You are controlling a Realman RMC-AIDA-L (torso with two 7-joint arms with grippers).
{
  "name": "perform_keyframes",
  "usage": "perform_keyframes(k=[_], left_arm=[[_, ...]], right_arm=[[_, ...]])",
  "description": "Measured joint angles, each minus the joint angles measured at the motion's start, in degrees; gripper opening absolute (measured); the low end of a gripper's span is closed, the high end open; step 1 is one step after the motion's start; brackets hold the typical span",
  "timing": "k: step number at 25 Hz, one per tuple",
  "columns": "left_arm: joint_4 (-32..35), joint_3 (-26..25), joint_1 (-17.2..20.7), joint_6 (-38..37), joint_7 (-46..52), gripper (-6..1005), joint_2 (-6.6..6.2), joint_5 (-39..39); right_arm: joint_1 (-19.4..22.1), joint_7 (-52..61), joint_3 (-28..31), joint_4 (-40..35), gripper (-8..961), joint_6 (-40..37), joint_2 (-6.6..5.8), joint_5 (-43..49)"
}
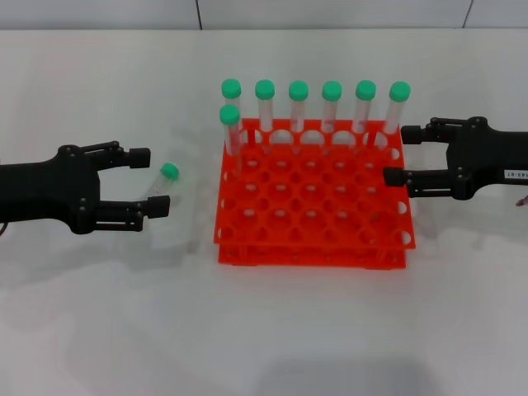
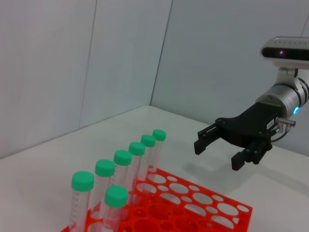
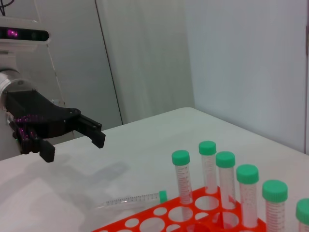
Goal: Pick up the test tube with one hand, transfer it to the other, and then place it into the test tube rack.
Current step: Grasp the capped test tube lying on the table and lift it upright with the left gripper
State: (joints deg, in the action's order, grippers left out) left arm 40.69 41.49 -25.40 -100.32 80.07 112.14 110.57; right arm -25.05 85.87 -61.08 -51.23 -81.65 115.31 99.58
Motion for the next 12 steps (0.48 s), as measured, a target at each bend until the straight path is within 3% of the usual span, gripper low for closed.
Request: perform_keyframes(k=[12], left_arm=[[0.0, 0.0, 0.0, -0.12, 0.0, 887, 0.0, 0.0]], right_arm=[[0.07, 0.0, 0.0, -0.01, 769, -0.01, 0.0, 0.0]])
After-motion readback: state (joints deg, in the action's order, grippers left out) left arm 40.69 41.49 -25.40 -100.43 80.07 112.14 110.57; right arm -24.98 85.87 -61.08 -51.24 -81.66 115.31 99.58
